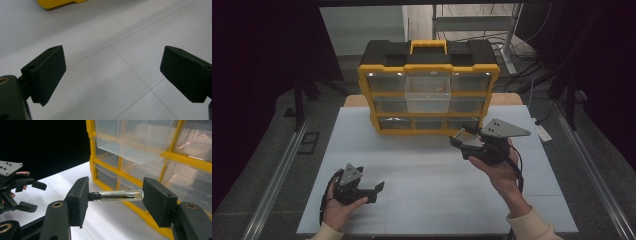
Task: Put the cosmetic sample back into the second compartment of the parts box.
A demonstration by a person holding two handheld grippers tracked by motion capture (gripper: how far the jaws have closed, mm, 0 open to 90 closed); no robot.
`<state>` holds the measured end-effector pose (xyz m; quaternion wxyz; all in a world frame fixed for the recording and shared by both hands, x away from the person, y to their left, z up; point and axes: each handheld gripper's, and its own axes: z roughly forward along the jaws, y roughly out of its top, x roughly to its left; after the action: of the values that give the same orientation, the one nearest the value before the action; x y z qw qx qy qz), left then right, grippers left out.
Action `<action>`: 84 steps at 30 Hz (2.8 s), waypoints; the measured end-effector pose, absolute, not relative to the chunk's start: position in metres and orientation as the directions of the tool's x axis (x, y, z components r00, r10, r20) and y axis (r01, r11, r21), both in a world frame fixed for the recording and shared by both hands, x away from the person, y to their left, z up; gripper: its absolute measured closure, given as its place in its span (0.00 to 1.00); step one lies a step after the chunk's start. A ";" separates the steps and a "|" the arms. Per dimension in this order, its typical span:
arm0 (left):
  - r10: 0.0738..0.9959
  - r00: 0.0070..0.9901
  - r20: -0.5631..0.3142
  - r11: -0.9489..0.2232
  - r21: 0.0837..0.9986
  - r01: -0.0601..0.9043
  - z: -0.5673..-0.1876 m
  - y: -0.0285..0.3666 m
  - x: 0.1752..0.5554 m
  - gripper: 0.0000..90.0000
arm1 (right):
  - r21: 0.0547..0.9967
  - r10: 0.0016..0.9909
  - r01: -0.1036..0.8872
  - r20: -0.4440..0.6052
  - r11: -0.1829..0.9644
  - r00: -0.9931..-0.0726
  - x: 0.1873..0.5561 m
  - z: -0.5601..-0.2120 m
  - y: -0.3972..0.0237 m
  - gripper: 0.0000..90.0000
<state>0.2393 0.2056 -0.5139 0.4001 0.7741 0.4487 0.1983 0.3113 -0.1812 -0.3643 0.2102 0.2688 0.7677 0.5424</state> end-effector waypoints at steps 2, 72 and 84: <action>0.853 0.519 -0.053 -0.277 0.798 0.536 -0.514 0.206 0.239 0.08 | 0.947 0.636 0.180 -0.033 0.267 -0.771 0.312 -0.362 -0.180 0.44; 0.852 0.520 -0.056 -0.272 0.801 0.533 -0.513 0.206 0.239 0.08 | 0.967 0.673 0.136 -0.046 0.215 -0.738 0.354 -0.303 -0.161 0.44; 0.852 0.521 -0.056 -0.272 0.802 0.532 -0.513 0.206 0.239 0.08 | 0.968 0.669 0.121 -0.058 0.218 -0.741 0.359 -0.294 -0.153 0.44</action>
<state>0.2394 0.2062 -0.5130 0.4043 0.7726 0.4477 0.1981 0.3590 -0.1530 -0.2943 0.2423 0.2663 0.7419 0.5657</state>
